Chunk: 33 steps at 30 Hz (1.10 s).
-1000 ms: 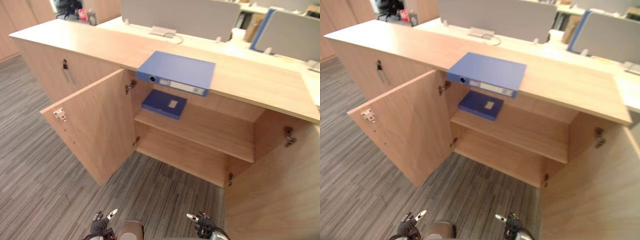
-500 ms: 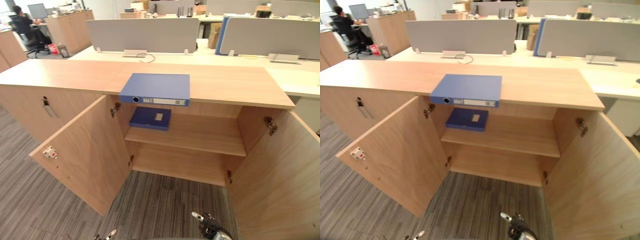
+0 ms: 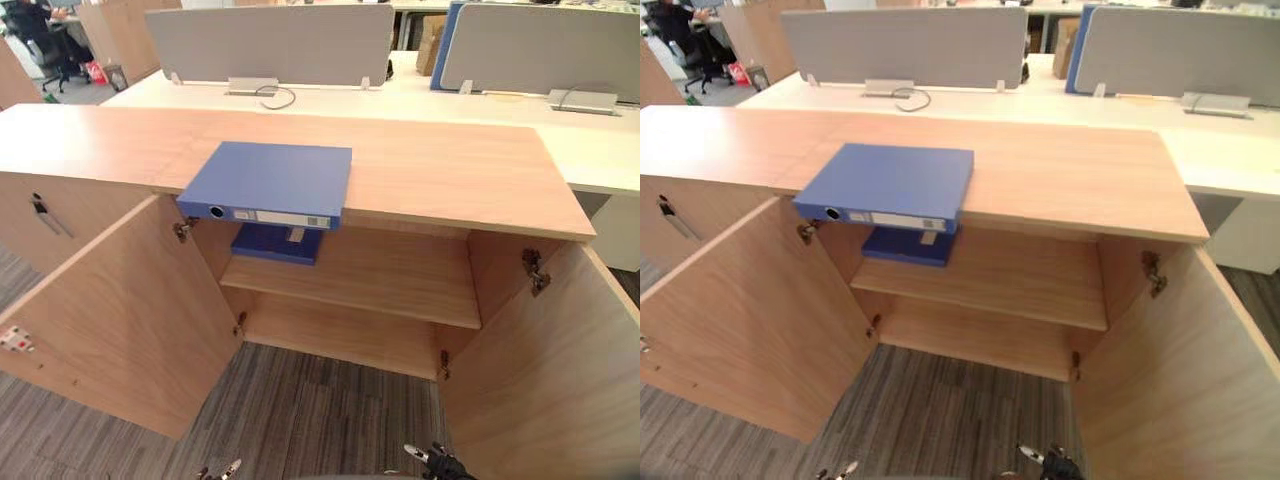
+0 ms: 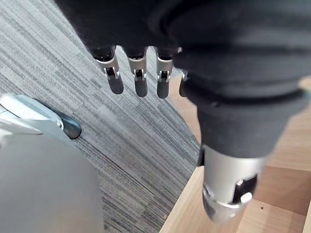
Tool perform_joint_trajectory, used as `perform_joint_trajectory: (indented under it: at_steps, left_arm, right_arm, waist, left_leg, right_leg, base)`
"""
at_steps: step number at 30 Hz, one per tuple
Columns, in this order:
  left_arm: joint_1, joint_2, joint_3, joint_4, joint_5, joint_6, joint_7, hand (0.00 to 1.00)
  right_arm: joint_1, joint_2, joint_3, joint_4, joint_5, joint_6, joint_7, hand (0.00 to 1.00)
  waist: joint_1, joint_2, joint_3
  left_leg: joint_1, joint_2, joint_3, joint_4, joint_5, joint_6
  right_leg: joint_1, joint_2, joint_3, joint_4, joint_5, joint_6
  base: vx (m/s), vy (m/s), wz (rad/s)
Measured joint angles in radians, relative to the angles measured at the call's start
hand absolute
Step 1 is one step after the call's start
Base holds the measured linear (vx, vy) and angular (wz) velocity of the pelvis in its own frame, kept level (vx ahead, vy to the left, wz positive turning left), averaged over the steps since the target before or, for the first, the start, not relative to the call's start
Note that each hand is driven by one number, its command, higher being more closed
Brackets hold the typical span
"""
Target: Walk over to the cabinet, pick up the folder, carry it to the office cabinet, place the folder inside the office cabinet, then close the office cabinet door
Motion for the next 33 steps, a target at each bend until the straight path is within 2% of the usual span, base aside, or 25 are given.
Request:
perform_joint_trajectory:
  at_steps: [1, 2, 3, 4, 6, 7, 8, 9, 10, 11, 12, 13, 14, 15, 18, 20, 24, 26, 28, 30, 32, 33]
  left_arm:
    - [-0.001, 0.003, 0.0, -0.011, 0.0, 0.0, 0.0, 0.0]
    - [-0.001, 0.003, 0.0, -0.02, 0.0, 0.001, 0.0, 0.0]
    - [-0.006, 0.002, 0.0, -0.042, 0.0, 0.001, -0.001, 0.0]
    - [-0.005, 0.002, 0.0, -0.044, 0.0, 0.001, -0.001, 0.0]
    - [-0.007, 0.003, -0.001, -0.05, -0.002, 0.001, -0.002, 0.0]
    - [-0.007, 0.007, -0.004, -0.057, -0.004, 0.001, -0.006, 0.0]
    - [-0.01, 0.017, -0.016, -0.056, -0.004, 0.002, -0.01, 0.0]
    - [-0.011, 0.024, -0.029, -0.056, -0.004, 0.002, -0.012, 0.0]
    - [-0.017, 0.038, -0.06, -0.052, -0.01, 0.003, -0.02, 0.0]
    - [-0.013, 0.044, -0.093, -0.041, -0.014, 0.002, -0.022, 0.0]
    - [-0.018, 0.057, -0.091, -0.031, -0.024, 0.001, -0.028, 0.0]
    - [-0.032, 0.089, -0.096, -0.018, -0.045, 0.003, -0.032, 0.0]
    - [-0.038, 0.101, -0.095, -0.012, -0.064, 0.003, -0.035, 0.0]
    - [-0.043, 0.104, -0.094, 0.007, -0.103, 0.004, -0.041, 0.0]
    - [-0.037, 0.105, -0.089, 0.046, -0.175, 0.014, -0.052, 0.0]
    - [-0.033, 0.108, -0.098, 0.07, -0.261, 0.026, -0.07, 0.0]
    - [-0.028, 0.096, -0.131, 0.032, -0.484, 0.034, -0.089, 0.0]
    - [-0.002, 0.067, -0.166, -0.114, -0.59, 0.034, -0.091, 0.0]
    - [0.014, 0.039, -0.197, -0.314, -0.708, 0.024, -0.091, 0.0]
    - [0.027, 0.02, -0.193, -0.474, -0.803, -0.003, -0.093, 0.0]
    - [0.022, 0.011, -0.164, -0.627, -0.892, -0.035, -0.093, 0.0]
    - [0.025, 0.009, -0.149, -0.712, -0.923, -0.066, -0.074, 0.0]
  right_arm:
    - [0.001, 0.004, 0.0, 0.0, 0.0, 0.0, -0.001, 0.0]
    - [0.001, 0.007, 0.0, 0.0, 0.0, 0.0, -0.001, 0.0]
    - [0.001, 0.007, 0.001, -0.001, 0.0, 0.0, -0.002, 0.0]
    - [-0.001, 0.007, 0.001, -0.001, 0.0, 0.001, -0.003, 0.0]
    - [-0.001, 0.008, 0.001, 0.001, 0.0, 0.002, -0.003, 0.0]
    - [-0.006, 0.013, 0.0, 0.001, 0.0, 0.002, -0.004, 0.0]
    - [-0.014, 0.018, 0.001, 0.002, 0.0, 0.002, -0.003, 0.0]
    - [-0.018, 0.02, 0.001, 0.002, 0.0, 0.002, -0.003, 0.0]
    - [-0.024, 0.021, 0.001, 0.002, 0.0, 0.002, -0.003, 0.0]
    - [-0.024, 0.015, 0.006, -0.001, 0.0, 0.001, -0.003, 0.0]
    - [-0.025, 0.019, 0.011, 0.002, 0.0, 0.002, -0.005, 0.0]
    - [-0.02, 0.043, 0.041, 0.006, -0.001, 0.002, -0.003, 0.0]
    - [-0.021, 0.054, 0.043, 0.017, -0.001, 0.001, -0.001, 0.0]
    - [-0.024, 0.055, 0.04, 0.03, -0.002, 0.003, -0.001, 0.0]
    - [-0.026, 0.058, 0.046, 0.038, -0.003, 0.002, 0.0, 0.0]
    - [-0.025, 0.058, 0.05, 0.039, -0.002, 0.001, 0.006, 0.0]
    - [-0.019, 0.055, 0.057, 0.056, -0.003, 0.002, 0.009, 0.0]
    - [-0.018, 0.039, 0.105, 0.057, -0.006, 0.003, 0.016, 0.0]
    - [-0.015, 0.028, 0.131, 0.057, -0.024, 0.007, 0.017, 0.0]
    - [-0.015, 0.022, 0.147, 0.055, -0.042, 0.01, 0.017, 0.0]
    - [-0.016, 0.02, 0.166, 0.052, -0.045, 0.011, 0.017, 0.0]
    - [-0.015, 0.019, 0.166, 0.046, -0.046, 0.014, 0.017, 0.0]
  waist:
    - [0.002, -0.006, 0.001]
    - [0.003, -0.01, 0.003]
    - [0.011, -0.013, 0.005]
    - [0.018, -0.013, 0.007]
    - [0.029, -0.014, 0.014]
    - [0.034, -0.02, 0.022]
    - [0.039, -0.027, 0.03]
    - [0.04, -0.031, 0.032]
    - [0.044, -0.033, 0.034]
    - [0.044, -0.019, 0.028]
    - [0.052, -0.029, 0.029]
    - [0.044, -0.077, 0.028]
    - [0.04, -0.097, 0.026]
    - [0.037, -0.106, 0.022]
    - [0.046, -0.105, 0.015]
    - [0.04, -0.104, 0.003]
    - [0.035, -0.103, -0.018]
    - [0.035, -0.097, -0.02]
    - [0.034, -0.09, -0.02]
    - [0.034, -0.08, -0.023]
    - [0.035, -0.079, -0.024]
    - [0.037, -0.079, -0.024]
  left_leg:
    - [-0.034, 0.004, 0.002, 0.101, -0.019, -0.03]
    - [-0.057, 0.003, 0.002, 0.166, -0.027, -0.043]
    - [-0.162, 0.0, 0.012, 0.423, -0.03, -0.072]
    - [-0.2, 0.003, 0.02, 0.519, -0.031, -0.085]
    - [-0.263, 0.007, 0.054, 0.677, -0.073, -0.069]
    - [-0.297, 0.008, 0.104, 0.708, -0.101, -0.038]
    - [-0.323, -0.002, 0.145, 0.662, -0.12, -0.008]
    - [-0.334, -0.013, 0.15, 0.618, -0.124, 0.0]
    - [-0.344, -0.036, 0.132, 0.468, -0.109, 0.008]
    - [-0.343, -0.049, 0.079, 0.28, 0.048, 0.014]
    - [-0.34, -0.064, 0.088, 0.288, 0.051, 0.022]
    - [-0.326, -0.104, 0.089, 0.241, 0.067, 0.031]
    - [-0.322, -0.125, 0.089, 0.216, 0.081, 0.043]
    - [-0.316, -0.141, 0.094, 0.201, 0.087, 0.052]
    - [-0.252, -0.16, 0.12, 0.111, 0.117, 0.078]
    - [-0.181, -0.172, 0.124, -0.032, 0.187, 0.084]
    - [-0.145, -0.19, 0.11, -0.185, 0.279, 0.088]
    - [-0.131, -0.189, 0.108, -0.255, 0.324, 0.086]
    - [-0.132, -0.188, 0.102, -0.273, 0.34, 0.084]
    - [-0.13, -0.189, 0.1, -0.278, 0.338, 0.078]
    - [-0.132, -0.196, 0.094, -0.279, 0.336, 0.081]
    - [-0.132, -0.206, 0.086, -0.279, 0.337, 0.08]
  right_leg:
    - [0.037, 0.013, -0.005, -0.036, 0.003, -0.004]
    - [0.052, 0.015, -0.005, -0.05, 0.003, -0.005]
    - [0.099, 0.022, 0.002, -0.082, 0.003, -0.014]
    - [0.117, 0.025, 0.007, -0.092, -0.001, -0.02]
    - [0.164, 0.028, 0.022, -0.107, -0.006, -0.029]
    - [0.195, 0.022, 0.042, -0.113, -0.007, -0.03]
    - [0.216, 0.005, 0.065, -0.112, -0.007, -0.03]
    - [0.219, -0.004, 0.07, -0.107, -0.007, -0.029]
    - [0.22, -0.021, 0.088, -0.094, -0.01, -0.023]
    - [0.212, -0.016, 0.099, -0.089, -0.025, 0.009]
    - [0.217, -0.029, 0.117, -0.092, -0.042, 0.034]
    - [0.214, -0.066, 0.117, -0.105, -0.044, 0.039]
    - [0.206, -0.087, 0.116, -0.103, -0.044, 0.039]
    - [0.204, -0.103, 0.116, -0.101, -0.035, 0.045]
    - [0.21, -0.13, 0.118, -0.101, -0.006, 0.054]
    - [0.209, -0.141, 0.117, -0.104, 0.025, 0.053]
    - [0.197, -0.153, 0.113, -0.132, 0.035, 0.062]
    - [0.182, -0.156, 0.113, -0.139, 0.034, 0.062]
    - [0.174, -0.155, 0.112, -0.141, 0.034, 0.063]
    - [0.173, -0.151, 0.113, -0.14, 0.032, 0.066]
    - [0.17, -0.158, 0.113, -0.143, 0.016, 0.087]
    - [0.17, -0.166, 0.113, -0.149, -0.003, 0.101]
  base:
    - [0.24, -0.131, 0.18]
    - [0.38, -0.113, 0.05]
    - [0.3, -0.04, -0.1]
    - [0.3, -0.013, -0.2]
    - [0.16, 0.035, -0.28]
    - [0.22, 0.101, -0.46]
    - [0.24, 0.161, -0.49]
    - [0.22, 0.203, -0.52]
    - [0.18, 0.232, -0.51]
    - [0.15, 0.204, -0.55]
    - [0.18, 0.179, -0.26]
    - [0.18, 0.149, 0.03]
    - [0.17, 0.141, 0.23]
    - [0.1, 0.12, 0.15]
    - [0.1, 0.148, -0.15]
    - [0.05, 0.043, -0.06]
    - [0.01, -0.014, 0.13]
    - [-0.05, -0.011, 0.0]
    - [-0.11, -0.004, -0.01]
    - [-0.12, -0.01, -0.09]
    - [-0.1, -0.012, -0.16]
    - [-0.14, -0.021, -0.17]
